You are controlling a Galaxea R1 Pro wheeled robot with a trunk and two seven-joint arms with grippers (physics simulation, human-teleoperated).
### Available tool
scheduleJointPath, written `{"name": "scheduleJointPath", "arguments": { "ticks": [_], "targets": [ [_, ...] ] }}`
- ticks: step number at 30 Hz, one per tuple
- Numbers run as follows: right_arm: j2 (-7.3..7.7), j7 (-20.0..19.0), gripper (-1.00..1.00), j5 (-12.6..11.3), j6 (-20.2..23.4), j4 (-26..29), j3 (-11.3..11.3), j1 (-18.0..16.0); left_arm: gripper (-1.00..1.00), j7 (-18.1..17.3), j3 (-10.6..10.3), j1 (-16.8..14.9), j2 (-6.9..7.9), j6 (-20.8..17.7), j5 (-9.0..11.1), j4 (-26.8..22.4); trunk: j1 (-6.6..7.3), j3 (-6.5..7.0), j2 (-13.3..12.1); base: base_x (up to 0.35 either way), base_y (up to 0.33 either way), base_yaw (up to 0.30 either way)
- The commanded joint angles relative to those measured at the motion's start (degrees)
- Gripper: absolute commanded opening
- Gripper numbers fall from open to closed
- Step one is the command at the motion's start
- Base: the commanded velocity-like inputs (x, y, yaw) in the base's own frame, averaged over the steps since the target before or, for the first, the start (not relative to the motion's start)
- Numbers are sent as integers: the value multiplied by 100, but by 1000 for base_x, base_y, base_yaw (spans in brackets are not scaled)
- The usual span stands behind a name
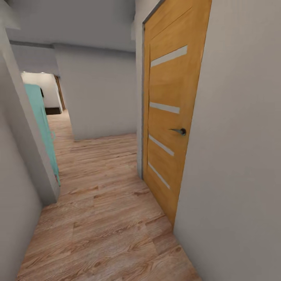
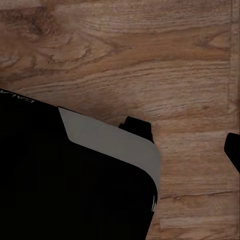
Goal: Move the two storage containers from the living room to the garage. In the garage, place one container on the floor and stack the other container on top of it (either order is fine).
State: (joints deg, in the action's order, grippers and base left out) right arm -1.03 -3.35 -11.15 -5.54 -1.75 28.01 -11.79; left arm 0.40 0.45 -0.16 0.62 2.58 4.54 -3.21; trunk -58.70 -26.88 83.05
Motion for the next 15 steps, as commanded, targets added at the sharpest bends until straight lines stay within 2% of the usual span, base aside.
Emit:
{"name": "scheduleJointPath", "arguments": {
  "ticks": [1,11,15],
  "targets": [
    [-2,-26,100,-61,-35,-19,38,-7,100,4,-1,-2,-1,14,47,-1,-3,-5,2,317,0,285],
    [-2,-26,100,-62,-33,-19,38,-7,100,4,-1,-2,-1,14,47,-4,-3,-5,2,317,0,283],
    [-2,-28,100,-56,-33,-19,38,-7,100,4,-1,-2,-1,14,47,-4,-3,-5,2,317,0,138]
  ]
}}
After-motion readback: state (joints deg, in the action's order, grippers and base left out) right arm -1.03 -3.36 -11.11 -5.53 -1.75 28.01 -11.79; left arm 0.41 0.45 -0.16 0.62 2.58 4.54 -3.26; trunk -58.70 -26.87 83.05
